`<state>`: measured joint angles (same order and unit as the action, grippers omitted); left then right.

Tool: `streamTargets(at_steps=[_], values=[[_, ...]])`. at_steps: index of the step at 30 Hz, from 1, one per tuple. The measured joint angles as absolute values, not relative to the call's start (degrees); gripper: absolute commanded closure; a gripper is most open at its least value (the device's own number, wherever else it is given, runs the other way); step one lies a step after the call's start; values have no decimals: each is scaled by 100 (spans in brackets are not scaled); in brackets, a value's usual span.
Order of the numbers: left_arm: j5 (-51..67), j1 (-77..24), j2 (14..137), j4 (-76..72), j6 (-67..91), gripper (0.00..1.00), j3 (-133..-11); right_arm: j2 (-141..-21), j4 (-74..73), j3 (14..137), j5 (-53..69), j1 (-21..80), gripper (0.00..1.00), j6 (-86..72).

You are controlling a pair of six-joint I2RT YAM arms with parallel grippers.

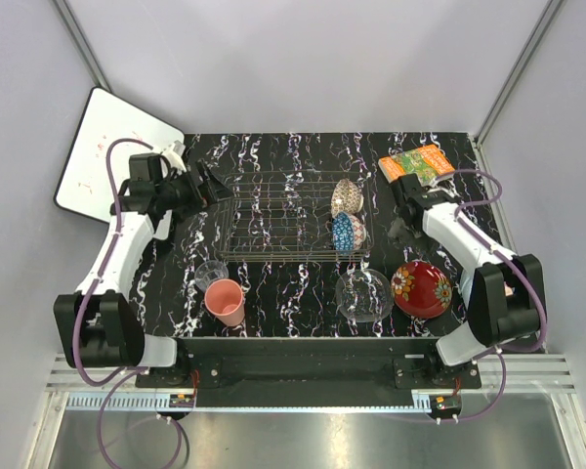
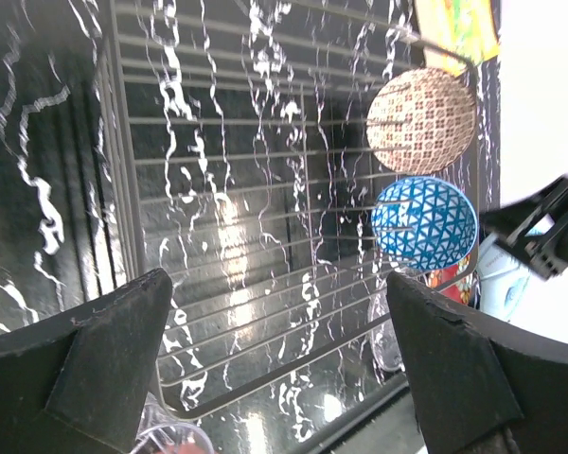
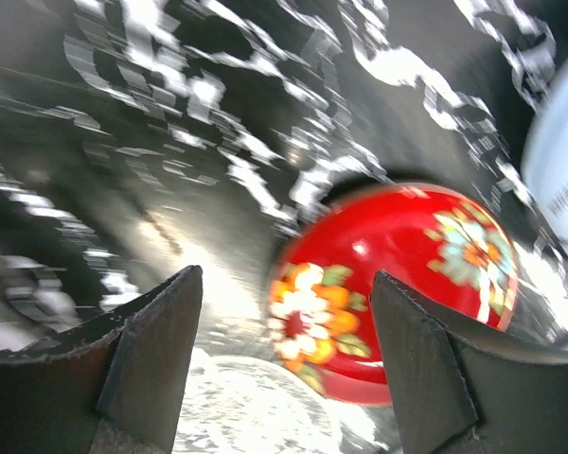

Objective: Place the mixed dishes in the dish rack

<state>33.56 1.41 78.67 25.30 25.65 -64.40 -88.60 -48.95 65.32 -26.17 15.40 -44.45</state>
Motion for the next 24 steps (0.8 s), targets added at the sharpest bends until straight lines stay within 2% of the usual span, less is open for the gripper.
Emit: streamTargets(at_steps=[7, 16, 21, 24], values=[[3365, 176, 7861, 2519, 2475, 1, -6313, -8781, -5100, 5885, -2467, 1466, 22, -4674], [3363, 178, 7848, 2530, 2342, 1, -6219, -9205, -4989, 5918, -2373, 1466, 24, -4744], [3371, 180, 7826, 2528, 2279, 1, -6219, -9776, -4823, 5999, -2274, 1468, 27, -4746], [3382, 180, 7795, 2528, 2265, 1, -6219, -9896, -4762, 6042, -2279, 1468, 33, -4748]])
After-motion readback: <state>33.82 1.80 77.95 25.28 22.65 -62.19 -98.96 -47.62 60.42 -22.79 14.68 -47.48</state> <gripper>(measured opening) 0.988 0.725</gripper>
